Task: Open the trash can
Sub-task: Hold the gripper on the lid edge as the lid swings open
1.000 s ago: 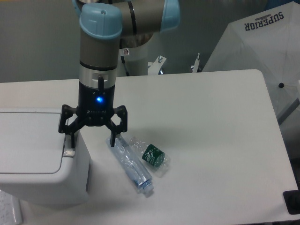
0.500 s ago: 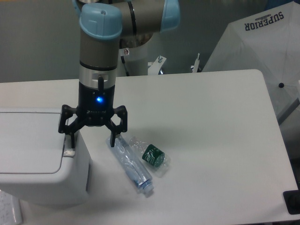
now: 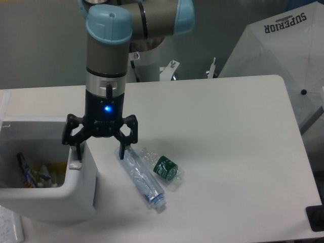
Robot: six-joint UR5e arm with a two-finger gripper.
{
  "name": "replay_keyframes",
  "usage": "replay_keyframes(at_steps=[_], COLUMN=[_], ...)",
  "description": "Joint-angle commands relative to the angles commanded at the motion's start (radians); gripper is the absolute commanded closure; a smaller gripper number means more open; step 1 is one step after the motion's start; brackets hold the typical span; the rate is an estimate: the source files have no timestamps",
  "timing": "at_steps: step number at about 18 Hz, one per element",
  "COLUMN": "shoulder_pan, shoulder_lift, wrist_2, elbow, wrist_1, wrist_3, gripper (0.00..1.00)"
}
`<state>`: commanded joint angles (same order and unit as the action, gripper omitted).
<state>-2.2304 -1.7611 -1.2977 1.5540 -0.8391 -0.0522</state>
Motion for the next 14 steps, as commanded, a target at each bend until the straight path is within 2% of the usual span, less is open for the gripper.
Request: replay_keyframes(at_steps=[3,5,12,14], shoulder_pan=[-0.009,-0.038,-0.075,-0.086], shoulder_lift=[0.003,0.002,-0.018,-0.023], wrist_2=[-0.002,-0.047,-0.371,-0.420], elbow=[-0.034,-0.051,-0.049,-0.035], wrist_1=[0.002,0.005,-0.020,-0.026], wrist_3=[0.005,0.008,0.225,0.309], gripper=[0.00,0.00,0.00,0.00])
